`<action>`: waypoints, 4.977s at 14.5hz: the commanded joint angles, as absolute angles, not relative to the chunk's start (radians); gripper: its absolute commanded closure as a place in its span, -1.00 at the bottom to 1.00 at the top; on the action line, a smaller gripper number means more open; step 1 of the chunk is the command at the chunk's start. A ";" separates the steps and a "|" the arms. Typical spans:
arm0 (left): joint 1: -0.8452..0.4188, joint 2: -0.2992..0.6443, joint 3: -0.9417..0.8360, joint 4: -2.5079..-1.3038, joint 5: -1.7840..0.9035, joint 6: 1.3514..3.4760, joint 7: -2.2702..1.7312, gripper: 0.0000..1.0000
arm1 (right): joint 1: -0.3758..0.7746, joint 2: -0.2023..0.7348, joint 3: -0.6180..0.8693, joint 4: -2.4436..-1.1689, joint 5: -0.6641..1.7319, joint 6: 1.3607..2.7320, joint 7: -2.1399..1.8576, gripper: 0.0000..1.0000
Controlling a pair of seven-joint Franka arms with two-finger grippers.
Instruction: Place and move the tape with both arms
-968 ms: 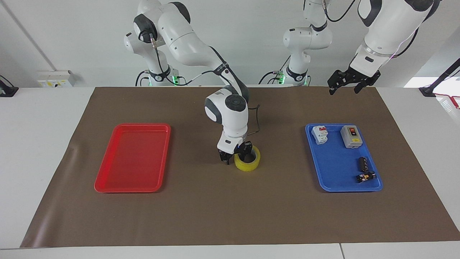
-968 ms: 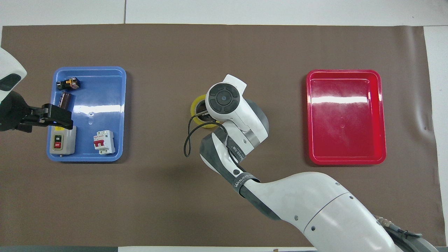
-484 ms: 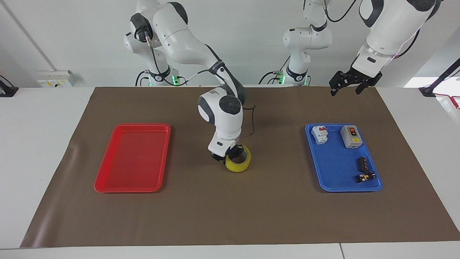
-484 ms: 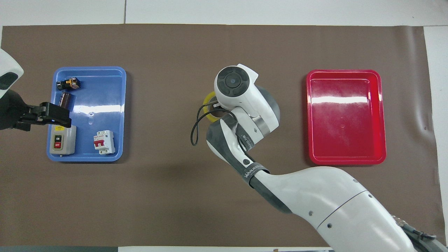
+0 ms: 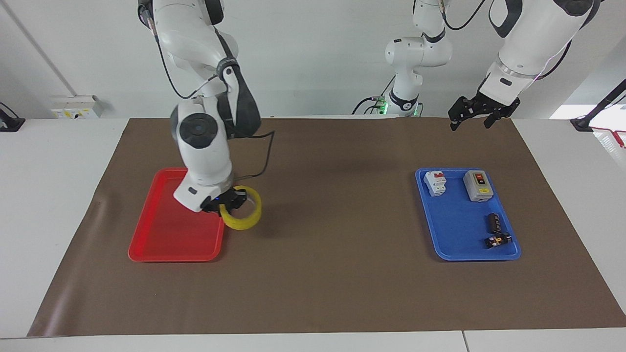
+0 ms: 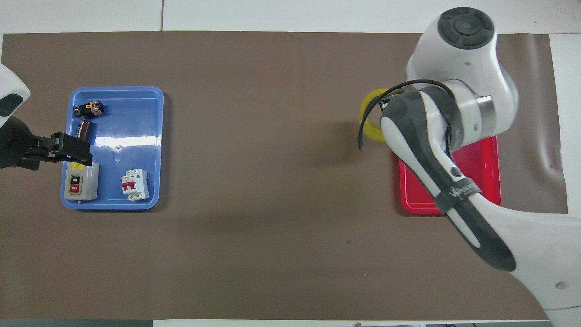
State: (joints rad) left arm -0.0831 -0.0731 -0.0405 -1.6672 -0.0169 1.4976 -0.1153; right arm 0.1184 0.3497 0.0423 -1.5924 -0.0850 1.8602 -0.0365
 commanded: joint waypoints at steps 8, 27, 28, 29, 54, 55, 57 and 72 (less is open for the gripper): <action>-0.072 -0.092 -0.041 -1.694 -0.034 1.513 -0.107 -1.00 | -0.156 0.193 0.061 -2.071 -0.026 2.284 -0.480 1.00; -0.072 -0.094 -0.041 -1.694 -0.032 1.511 -0.107 -1.00 | -0.161 0.166 0.060 -2.188 0.005 2.435 -0.502 -1.00; -0.072 -0.094 -0.041 -1.694 -0.032 1.511 -0.107 -1.00 | -0.160 0.154 0.060 -2.174 0.005 2.412 -0.500 -1.00; -0.072 -0.092 -0.041 -1.694 -0.032 1.511 -0.107 -1.00 | -0.155 0.123 0.058 -2.145 0.005 2.346 -0.483 -1.00; -0.072 -0.092 -0.041 -1.694 -0.034 1.511 -0.107 -1.00 | -0.048 -0.029 0.066 -1.600 -0.025 1.512 0.115 -1.00; -0.072 -0.094 -0.041 -1.694 -0.032 1.511 -0.107 -1.00 | -0.054 -0.049 0.066 -1.630 -0.025 1.513 0.109 -1.00; -0.072 -0.092 -0.041 -1.694 -0.034 1.511 -0.107 -1.00 | -0.054 -0.051 0.064 -1.631 -0.026 1.508 0.091 -1.00; -0.072 -0.092 -0.041 -1.694 -0.034 1.511 -0.107 -1.00 | -0.060 -0.044 0.060 -1.623 -0.028 1.516 0.089 -1.00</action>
State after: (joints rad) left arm -0.0830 -0.0731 -0.0405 -1.6679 -0.0169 1.4976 -0.1153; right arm -0.0466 -0.0229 0.0556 -1.5961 -0.0380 1.4946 0.1117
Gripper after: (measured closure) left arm 0.000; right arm 0.000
